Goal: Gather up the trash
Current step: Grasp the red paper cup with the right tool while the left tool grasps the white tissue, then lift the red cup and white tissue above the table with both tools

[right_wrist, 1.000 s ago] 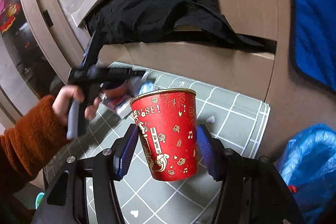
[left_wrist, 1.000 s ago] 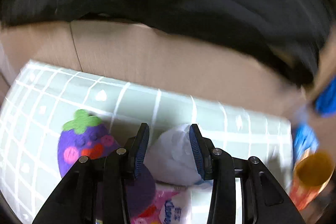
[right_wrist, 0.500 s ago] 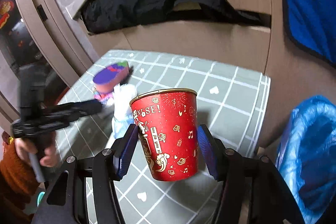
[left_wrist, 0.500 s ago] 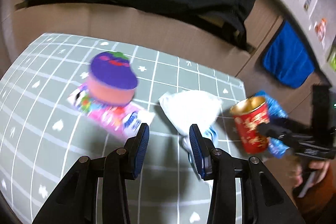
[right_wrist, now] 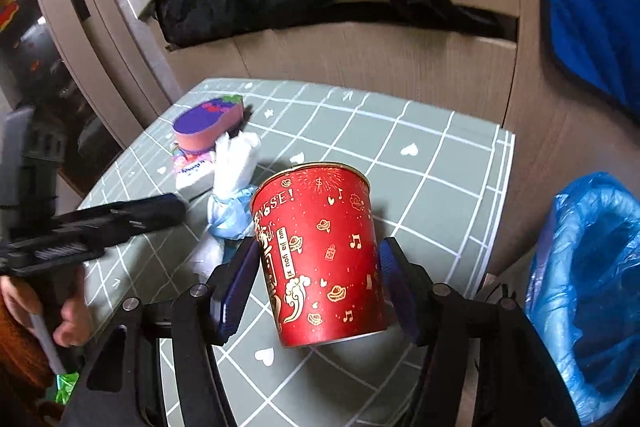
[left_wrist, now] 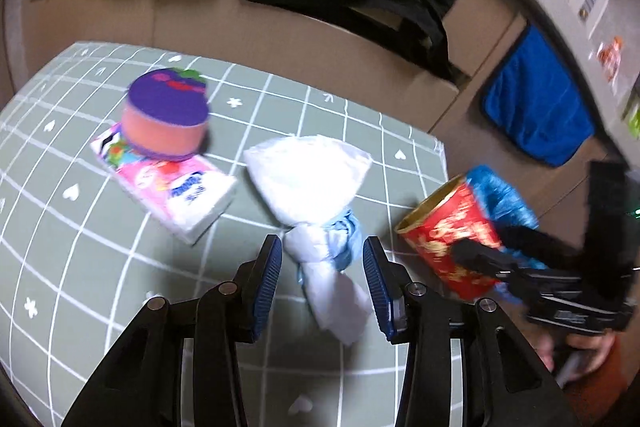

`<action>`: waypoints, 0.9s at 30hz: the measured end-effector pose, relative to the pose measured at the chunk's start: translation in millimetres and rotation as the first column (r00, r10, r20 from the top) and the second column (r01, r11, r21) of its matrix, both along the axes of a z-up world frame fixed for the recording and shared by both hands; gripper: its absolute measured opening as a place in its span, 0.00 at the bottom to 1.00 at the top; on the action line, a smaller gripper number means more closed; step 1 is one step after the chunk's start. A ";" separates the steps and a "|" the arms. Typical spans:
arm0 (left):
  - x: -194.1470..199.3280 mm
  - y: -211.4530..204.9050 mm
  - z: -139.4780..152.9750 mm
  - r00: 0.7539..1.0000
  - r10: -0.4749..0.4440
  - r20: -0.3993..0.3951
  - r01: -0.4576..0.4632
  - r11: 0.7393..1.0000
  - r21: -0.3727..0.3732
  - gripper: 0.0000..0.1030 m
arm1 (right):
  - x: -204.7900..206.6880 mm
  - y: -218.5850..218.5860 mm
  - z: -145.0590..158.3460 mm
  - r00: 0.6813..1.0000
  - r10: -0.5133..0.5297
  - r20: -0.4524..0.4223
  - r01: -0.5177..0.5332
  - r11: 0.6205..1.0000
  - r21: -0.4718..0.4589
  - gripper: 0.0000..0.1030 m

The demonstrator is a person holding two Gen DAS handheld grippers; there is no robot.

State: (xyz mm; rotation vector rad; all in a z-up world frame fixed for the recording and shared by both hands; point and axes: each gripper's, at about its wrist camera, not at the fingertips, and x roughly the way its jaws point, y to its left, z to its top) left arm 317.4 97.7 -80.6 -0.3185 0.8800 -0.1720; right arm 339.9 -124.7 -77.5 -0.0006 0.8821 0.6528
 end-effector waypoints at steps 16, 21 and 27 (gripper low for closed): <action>26.3 -10.6 -23.8 0.992 0.079 -0.094 -0.079 0.997 0.007 0.40 | -6.9 -38.0 7.1 0.998 -0.061 -0.033 0.064 0.994 0.091 0.57; 12.2 -3.4 -15.5 0.995 0.086 -0.050 -0.085 0.996 0.030 0.31 | -11.4 -34.1 9.5 0.998 -0.059 -0.034 0.062 0.993 0.097 0.57; -14.2 22.1 2.0 0.990 0.138 0.018 -0.139 0.990 0.030 0.29 | -15.2 -25.7 8.1 0.998 -0.045 -0.042 0.048 0.995 0.090 0.57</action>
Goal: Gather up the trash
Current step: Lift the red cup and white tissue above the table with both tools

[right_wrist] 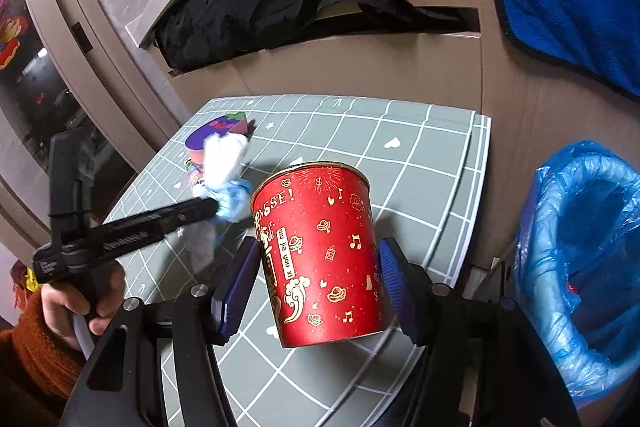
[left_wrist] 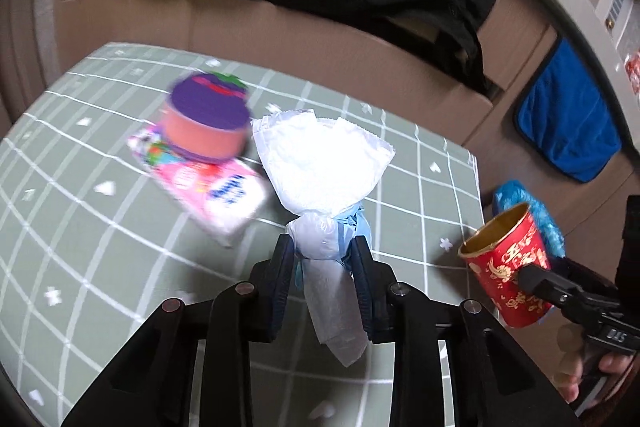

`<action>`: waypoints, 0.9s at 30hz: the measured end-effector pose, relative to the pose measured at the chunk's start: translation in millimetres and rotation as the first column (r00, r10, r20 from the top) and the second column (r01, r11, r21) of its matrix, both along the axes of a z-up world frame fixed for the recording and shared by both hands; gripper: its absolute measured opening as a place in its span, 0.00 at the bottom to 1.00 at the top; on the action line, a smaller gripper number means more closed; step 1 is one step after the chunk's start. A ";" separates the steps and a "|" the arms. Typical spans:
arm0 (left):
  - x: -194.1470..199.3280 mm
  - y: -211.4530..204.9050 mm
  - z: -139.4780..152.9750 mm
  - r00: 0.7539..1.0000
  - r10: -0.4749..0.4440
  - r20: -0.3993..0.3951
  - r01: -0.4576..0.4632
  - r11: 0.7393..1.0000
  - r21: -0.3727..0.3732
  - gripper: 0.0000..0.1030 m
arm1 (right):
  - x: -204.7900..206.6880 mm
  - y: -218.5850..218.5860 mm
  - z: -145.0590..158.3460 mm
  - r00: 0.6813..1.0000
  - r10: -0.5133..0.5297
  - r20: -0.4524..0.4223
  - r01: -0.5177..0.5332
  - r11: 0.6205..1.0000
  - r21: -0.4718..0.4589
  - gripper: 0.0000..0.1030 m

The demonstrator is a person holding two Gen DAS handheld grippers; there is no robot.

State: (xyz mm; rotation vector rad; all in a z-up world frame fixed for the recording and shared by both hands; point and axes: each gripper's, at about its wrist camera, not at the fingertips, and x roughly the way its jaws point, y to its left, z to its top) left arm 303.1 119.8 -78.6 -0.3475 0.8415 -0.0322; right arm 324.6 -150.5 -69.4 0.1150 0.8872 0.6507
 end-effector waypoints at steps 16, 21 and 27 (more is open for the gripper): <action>-52.7 39.5 18.4 0.996 0.062 0.069 -0.066 0.997 0.049 0.29 | -7.1 46.0 0.0 0.997 0.083 0.002 -0.083 0.996 -0.028 0.57; -61.8 68.5 10.3 0.989 0.139 0.052 -0.140 0.990 0.029 0.29 | -6.0 70.2 -3.9 0.992 0.123 -0.001 -0.123 0.990 -0.064 0.57; -66.9 84.2 6.6 0.985 0.168 0.046 -0.169 0.986 0.013 0.29 | -3.6 83.0 -5.1 0.992 0.127 0.022 -0.124 0.987 -0.098 0.59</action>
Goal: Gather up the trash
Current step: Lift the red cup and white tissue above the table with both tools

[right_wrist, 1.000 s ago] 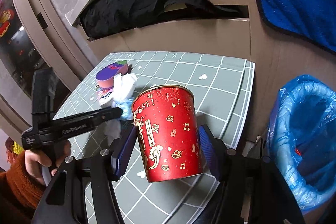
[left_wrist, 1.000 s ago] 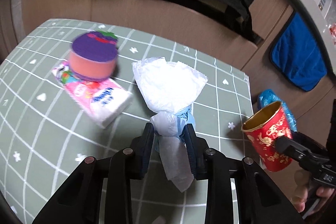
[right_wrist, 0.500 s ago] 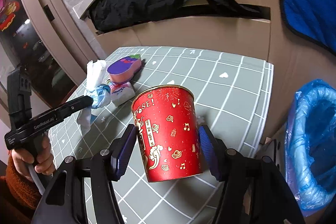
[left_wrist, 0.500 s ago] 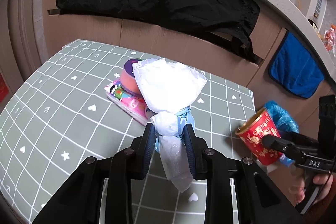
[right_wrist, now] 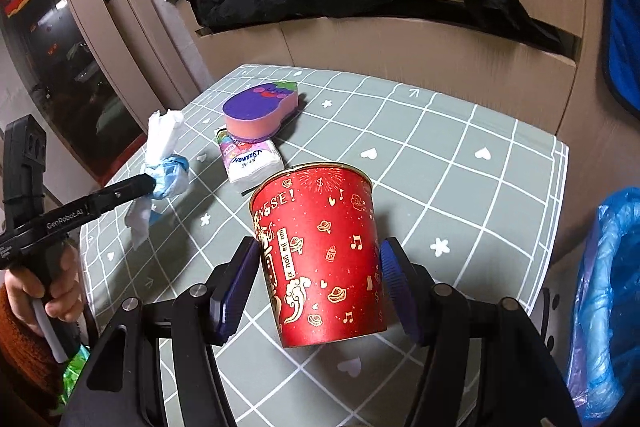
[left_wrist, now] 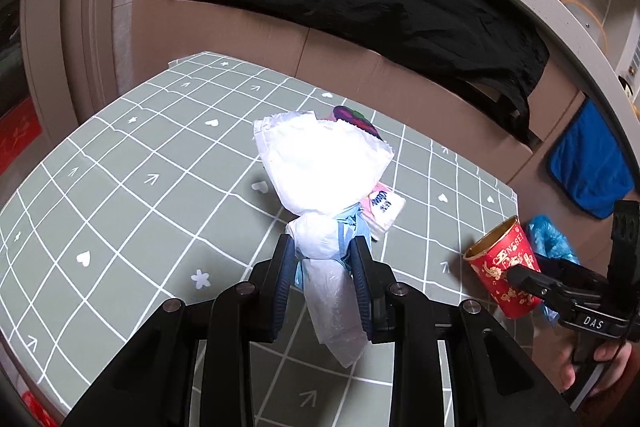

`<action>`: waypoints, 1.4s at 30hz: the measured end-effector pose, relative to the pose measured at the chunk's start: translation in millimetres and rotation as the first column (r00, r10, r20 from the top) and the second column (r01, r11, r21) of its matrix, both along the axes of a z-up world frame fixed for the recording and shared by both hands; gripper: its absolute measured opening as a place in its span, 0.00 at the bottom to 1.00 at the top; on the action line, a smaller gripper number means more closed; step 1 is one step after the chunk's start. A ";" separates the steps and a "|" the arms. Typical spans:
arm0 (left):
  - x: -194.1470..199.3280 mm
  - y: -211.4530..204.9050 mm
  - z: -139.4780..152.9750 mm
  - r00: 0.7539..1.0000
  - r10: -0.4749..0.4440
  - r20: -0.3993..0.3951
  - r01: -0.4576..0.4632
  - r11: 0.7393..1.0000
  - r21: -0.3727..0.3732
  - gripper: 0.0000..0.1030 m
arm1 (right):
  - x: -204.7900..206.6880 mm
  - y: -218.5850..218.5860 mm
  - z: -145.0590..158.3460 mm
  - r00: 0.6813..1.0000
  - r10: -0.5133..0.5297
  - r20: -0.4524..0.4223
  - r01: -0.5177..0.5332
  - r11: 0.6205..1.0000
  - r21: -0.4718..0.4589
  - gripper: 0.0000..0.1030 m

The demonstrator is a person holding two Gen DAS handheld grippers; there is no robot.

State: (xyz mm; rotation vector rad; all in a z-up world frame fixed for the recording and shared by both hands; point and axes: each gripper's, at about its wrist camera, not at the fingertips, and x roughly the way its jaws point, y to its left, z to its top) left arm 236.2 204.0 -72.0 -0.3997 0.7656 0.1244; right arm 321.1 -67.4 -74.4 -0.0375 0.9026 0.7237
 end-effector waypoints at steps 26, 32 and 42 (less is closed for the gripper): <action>-0.7 -15.5 0.1 0.999 -0.048 -0.011 0.048 0.999 0.024 0.29 | 4.8 46.1 -7.7 0.978 0.208 0.030 -0.190 0.936 -0.296 0.64; -2.3 -19.9 3.6 0.998 -0.067 -0.005 0.067 0.997 0.038 0.29 | 4.9 54.2 -1.0 0.979 0.198 0.056 -0.170 0.931 -0.322 0.58; 11.4 -64.6 46.1 0.979 -0.176 0.100 0.169 0.983 0.077 0.29 | -7.6 -3.1 58.8 0.985 0.049 0.165 -0.032 0.994 -0.106 0.56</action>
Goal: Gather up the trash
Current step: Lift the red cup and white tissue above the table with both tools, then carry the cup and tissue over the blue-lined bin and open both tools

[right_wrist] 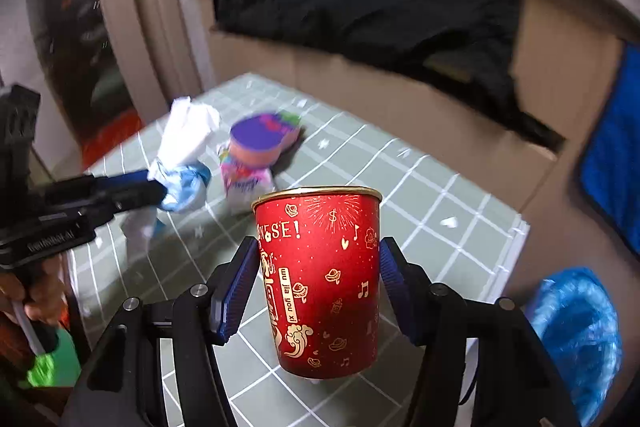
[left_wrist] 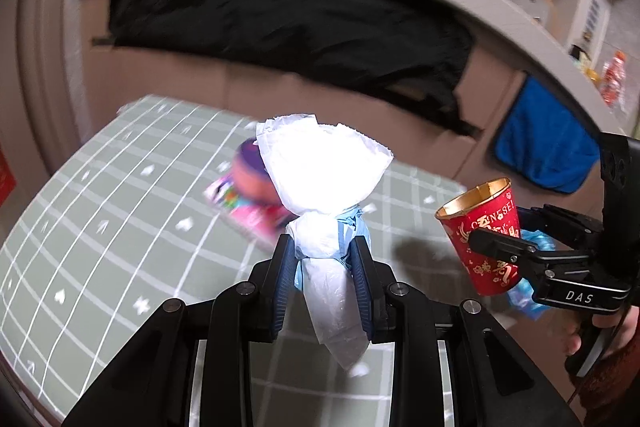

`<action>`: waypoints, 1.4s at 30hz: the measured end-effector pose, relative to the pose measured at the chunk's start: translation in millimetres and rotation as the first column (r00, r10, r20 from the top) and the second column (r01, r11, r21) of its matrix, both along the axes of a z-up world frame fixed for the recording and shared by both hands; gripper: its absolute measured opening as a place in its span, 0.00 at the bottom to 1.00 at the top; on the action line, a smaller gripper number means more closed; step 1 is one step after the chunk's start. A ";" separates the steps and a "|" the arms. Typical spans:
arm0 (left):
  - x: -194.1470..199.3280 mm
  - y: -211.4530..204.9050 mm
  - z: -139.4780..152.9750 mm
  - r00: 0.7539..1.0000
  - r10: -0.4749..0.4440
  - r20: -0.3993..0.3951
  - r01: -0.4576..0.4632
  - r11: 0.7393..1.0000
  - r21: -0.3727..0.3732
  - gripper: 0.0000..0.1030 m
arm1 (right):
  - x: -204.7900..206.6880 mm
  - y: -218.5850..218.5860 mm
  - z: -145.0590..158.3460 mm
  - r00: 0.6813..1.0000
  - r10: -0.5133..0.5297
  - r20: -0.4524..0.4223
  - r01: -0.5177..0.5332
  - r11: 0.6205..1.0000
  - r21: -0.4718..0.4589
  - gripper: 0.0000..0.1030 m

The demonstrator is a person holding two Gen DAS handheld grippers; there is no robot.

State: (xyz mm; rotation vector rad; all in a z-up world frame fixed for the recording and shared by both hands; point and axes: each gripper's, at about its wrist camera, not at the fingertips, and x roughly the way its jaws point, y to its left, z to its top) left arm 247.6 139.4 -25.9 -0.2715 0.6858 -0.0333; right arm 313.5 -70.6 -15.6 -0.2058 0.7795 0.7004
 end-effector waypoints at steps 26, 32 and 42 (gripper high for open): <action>49.2 -255.9 120.9 0.878 -0.347 0.329 0.300 0.936 0.185 0.29 | -26.4 -259.3 97.5 0.836 -0.489 0.251 0.424 0.864 0.270 0.58; 61.1 -298.6 108.7 0.863 -0.401 0.307 0.356 0.914 0.194 0.29 | -23.4 -296.2 85.0 0.802 -0.548 0.236 0.489 0.831 0.267 0.59; 79.1 -339.0 76.4 0.866 -0.447 0.226 0.410 0.892 0.193 0.28 | -20.0 -337.5 55.2 0.786 -0.596 0.162 0.546 0.793 0.270 0.60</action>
